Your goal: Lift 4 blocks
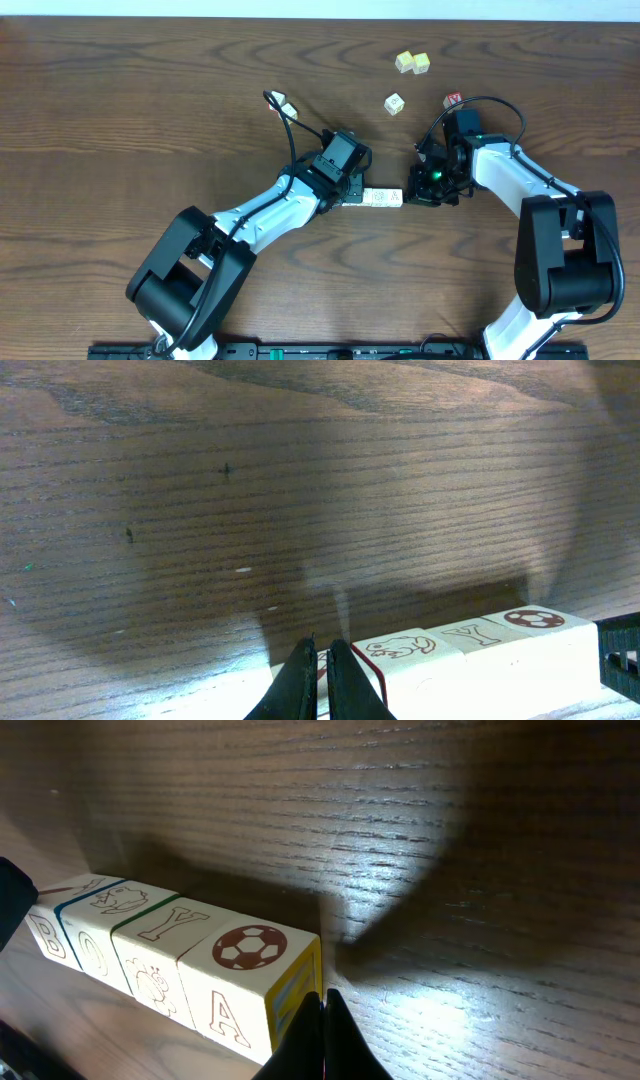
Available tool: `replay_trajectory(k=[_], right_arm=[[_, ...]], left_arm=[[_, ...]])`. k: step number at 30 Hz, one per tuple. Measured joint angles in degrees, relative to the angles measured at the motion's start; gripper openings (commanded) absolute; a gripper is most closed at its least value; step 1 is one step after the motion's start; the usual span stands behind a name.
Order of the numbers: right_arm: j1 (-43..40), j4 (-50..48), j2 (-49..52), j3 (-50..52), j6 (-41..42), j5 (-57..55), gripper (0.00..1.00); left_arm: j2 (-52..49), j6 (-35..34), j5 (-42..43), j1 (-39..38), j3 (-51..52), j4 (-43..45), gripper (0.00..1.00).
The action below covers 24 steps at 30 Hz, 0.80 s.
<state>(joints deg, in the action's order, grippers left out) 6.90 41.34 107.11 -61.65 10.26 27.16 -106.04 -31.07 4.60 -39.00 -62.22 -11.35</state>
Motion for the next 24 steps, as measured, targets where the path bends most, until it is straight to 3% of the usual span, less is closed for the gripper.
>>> replay_trajectory(k=[6,15,24], right_arm=[[0.0,0.2,0.0,0.0,0.0,0.0,0.01],[0.0,0.0,0.0,0.0,0.2,0.0,0.01],[0.0,-0.4,0.0,0.0,1.3,0.0,0.01]], left_arm=[[2.0,-0.1,0.1,0.2,0.0,-1.2,0.07],[8.9,-4.0,0.7,5.4,-0.2,-13.8,0.07],[2.9,-5.2,4.4,5.5,-0.2,-10.8,0.07]])
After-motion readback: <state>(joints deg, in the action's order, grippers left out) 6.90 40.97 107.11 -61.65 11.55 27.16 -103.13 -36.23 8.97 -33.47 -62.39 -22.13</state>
